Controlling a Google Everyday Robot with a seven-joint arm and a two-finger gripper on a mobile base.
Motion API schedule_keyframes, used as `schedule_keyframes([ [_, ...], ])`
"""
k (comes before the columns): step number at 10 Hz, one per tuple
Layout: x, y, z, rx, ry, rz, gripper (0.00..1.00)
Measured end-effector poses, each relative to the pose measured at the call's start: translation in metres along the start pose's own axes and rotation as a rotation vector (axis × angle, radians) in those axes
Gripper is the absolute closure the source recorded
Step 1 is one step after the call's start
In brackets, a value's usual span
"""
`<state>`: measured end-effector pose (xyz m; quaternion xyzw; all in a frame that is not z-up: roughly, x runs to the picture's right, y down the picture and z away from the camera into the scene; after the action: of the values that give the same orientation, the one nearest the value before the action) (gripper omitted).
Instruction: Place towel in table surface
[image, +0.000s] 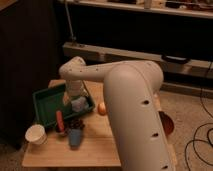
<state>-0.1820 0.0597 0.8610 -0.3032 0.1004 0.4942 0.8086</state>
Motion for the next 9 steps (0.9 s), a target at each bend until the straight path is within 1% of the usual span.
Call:
schedule_keyframes([
  [1,0.001,0.000,0.006,-0.003,0.004,-0.003,0.20],
  [3,0.005,-0.008,0.019,-0.010,0.008,-0.014,0.20],
  [5,0.007,-0.010,0.029,-0.037,0.010,-0.035,0.20],
  [7,0.007,-0.010,0.042,-0.065,0.022,-0.058,0.20],
  [8,0.010,-0.009,0.050,-0.088,0.047,-0.072,0.20],
  [9,0.009,-0.003,0.052,-0.155,0.062,-0.085,0.20],
])
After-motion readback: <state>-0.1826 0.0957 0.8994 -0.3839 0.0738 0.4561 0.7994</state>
